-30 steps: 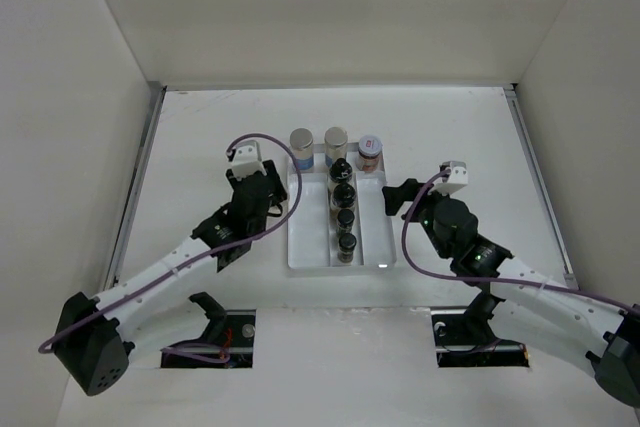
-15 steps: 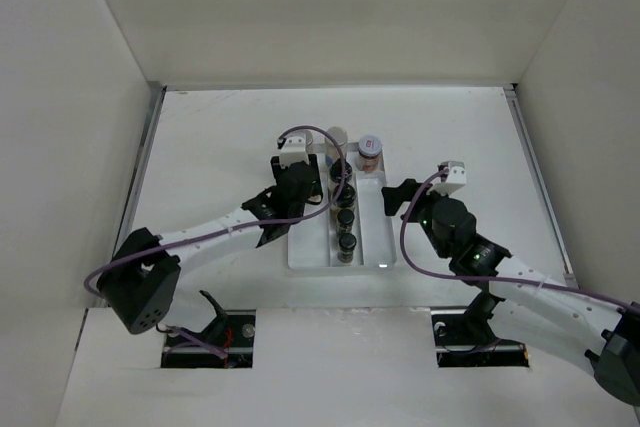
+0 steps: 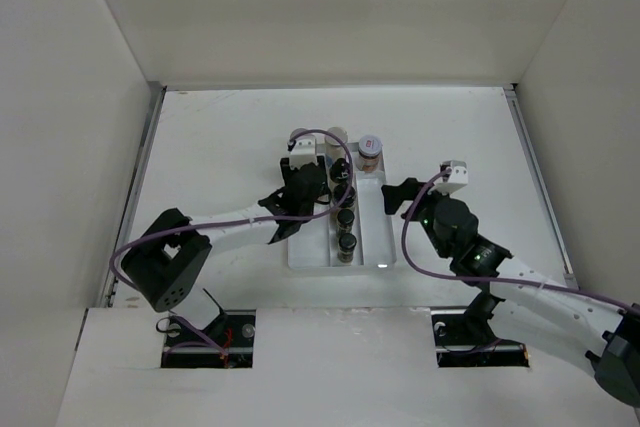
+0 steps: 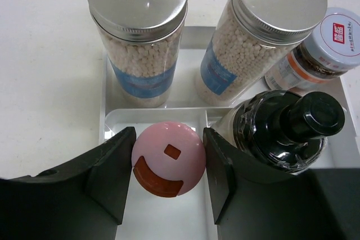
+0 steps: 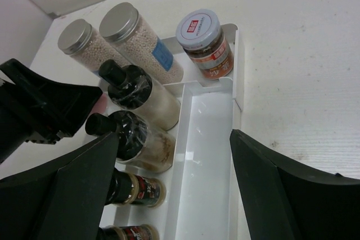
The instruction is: Organize the condiment bottles
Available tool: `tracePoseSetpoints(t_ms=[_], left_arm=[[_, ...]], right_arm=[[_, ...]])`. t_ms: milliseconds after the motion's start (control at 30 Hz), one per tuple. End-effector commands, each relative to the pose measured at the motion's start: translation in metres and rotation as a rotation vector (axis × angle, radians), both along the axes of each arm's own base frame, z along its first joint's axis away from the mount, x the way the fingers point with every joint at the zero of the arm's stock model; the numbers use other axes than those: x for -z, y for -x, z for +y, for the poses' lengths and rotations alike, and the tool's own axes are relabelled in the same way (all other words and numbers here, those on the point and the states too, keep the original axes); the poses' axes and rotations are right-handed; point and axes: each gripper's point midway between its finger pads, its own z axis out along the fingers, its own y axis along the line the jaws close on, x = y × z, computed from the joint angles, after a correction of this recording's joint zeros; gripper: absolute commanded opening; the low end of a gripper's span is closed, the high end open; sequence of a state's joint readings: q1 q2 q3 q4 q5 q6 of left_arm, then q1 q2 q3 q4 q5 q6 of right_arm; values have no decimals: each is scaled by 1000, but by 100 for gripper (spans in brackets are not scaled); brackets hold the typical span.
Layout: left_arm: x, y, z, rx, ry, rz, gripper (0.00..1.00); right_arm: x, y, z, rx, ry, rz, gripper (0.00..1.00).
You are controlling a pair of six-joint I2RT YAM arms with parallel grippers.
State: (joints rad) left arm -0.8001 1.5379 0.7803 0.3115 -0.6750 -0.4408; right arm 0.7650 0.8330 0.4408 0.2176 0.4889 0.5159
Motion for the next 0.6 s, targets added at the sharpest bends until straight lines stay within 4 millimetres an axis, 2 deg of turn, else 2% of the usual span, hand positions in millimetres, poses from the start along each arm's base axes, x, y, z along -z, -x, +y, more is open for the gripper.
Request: tracePoseSetpoints(t_ms=[0,100,167,233,367,467,567], left_arm=[[-8,-3,-1,-20,20,-45,46],[-12,0,1,-22,27,-56,59],[-20,4,2,-21,41,-73,76],[-28,9,4,-22,49,-92,100],[-55,26,19,-21,94,-150,100],[-76,46,41,-34,149,-205,100],[-87,62,63,-33,219,-249,100]], right_arm=[[-22,-4,-4,20,-60,-75,89],[-18,-7,-7,40,-52,-68,94],[-16,-9,-12,69,-48,-63,100],[-16,-10,-17,95,-48,-66,100],[-29,-8,-36,180,-83,-120,100],[-33,-14,-44,220,-79,-121,100],[-39,-22,-45,237,-71,-96,100]])
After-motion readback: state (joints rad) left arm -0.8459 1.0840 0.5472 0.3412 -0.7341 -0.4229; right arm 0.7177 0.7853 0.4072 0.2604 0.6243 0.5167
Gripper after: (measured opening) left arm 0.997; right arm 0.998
